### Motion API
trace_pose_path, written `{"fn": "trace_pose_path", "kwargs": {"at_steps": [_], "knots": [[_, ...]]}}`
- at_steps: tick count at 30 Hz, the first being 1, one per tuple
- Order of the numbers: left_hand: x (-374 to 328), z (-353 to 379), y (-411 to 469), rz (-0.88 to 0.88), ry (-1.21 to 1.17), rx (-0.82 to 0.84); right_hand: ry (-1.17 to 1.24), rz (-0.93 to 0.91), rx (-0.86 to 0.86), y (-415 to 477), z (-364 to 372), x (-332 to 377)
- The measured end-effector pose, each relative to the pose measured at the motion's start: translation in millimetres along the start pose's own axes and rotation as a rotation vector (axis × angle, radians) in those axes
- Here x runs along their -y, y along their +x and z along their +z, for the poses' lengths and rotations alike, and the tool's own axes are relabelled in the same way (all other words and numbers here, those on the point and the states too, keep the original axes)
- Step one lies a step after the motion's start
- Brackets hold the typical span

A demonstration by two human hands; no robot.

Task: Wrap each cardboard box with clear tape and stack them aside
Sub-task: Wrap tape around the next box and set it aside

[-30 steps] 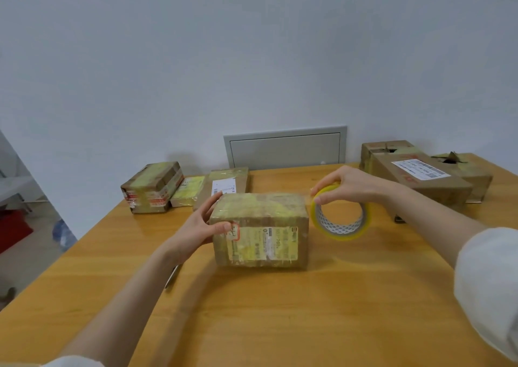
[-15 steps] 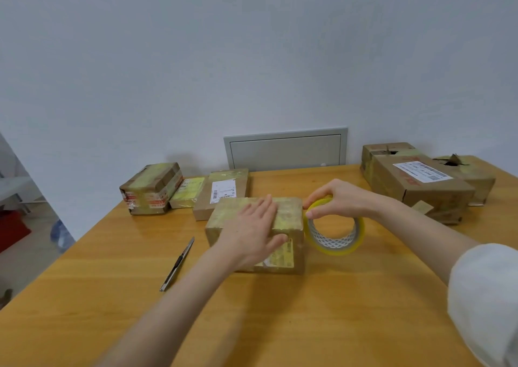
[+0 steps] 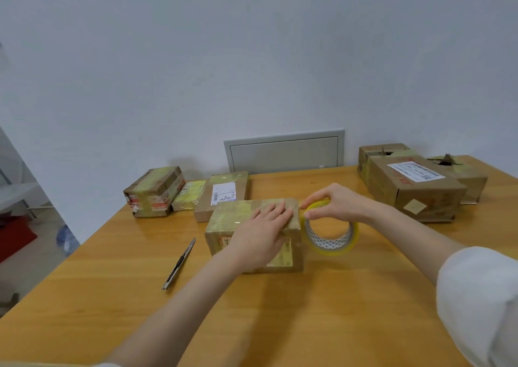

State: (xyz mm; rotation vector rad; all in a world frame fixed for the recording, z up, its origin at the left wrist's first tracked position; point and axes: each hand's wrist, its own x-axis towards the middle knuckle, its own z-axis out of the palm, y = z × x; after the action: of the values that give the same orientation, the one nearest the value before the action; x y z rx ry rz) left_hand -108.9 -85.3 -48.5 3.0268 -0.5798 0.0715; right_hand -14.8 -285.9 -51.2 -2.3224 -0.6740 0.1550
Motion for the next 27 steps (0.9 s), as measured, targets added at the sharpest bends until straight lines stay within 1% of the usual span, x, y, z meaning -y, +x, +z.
{"fn": "trace_pose_path", "kwargs": {"at_steps": [2,3,4,8,10,13,15,17,19,21,22,24,27], "knots": [[0,-24,1,-0.068,-0.343,0.079,0.001,0.0,0.003,0,1,0],[0,-34,5,-0.107,-0.458,0.093,0.008,0.007,0.006,0,1,-1],[-2,-40,11,-0.124,-0.455,0.097,0.018,0.012,0.009,0,2,-2],[-5,-33,44,-0.088,0.026,0.236,0.013,-0.004,0.017,-2,4,-3],[-2,-25,56,-0.073,0.127,0.277,0.009,-0.005,0.029,-5,2,-5],[2,-20,60,-0.041,0.13,0.231,0.094,-0.043,0.082,-14,0,-12],[6,-22,56,-0.052,0.053,0.194,0.187,-0.056,0.035,-20,-2,-13],[15,-31,50,-0.064,-0.118,0.126,0.325,-0.016,-0.091,-23,-8,-8],[23,-44,45,-0.084,-0.325,0.02,0.565,-0.004,-0.184,-22,-19,3],[30,-54,41,-0.099,-0.443,-0.07,0.782,-0.059,-0.2,-19,-29,18],[33,-56,38,-0.108,-0.484,-0.094,0.842,-0.088,-0.187,-18,-32,25],[39,-58,34,-0.12,-0.536,-0.11,0.825,-0.113,-0.164,-15,-34,35],[48,-54,27,-0.116,-0.451,-0.089,0.676,-0.071,-0.164,-14,-33,37]]}}
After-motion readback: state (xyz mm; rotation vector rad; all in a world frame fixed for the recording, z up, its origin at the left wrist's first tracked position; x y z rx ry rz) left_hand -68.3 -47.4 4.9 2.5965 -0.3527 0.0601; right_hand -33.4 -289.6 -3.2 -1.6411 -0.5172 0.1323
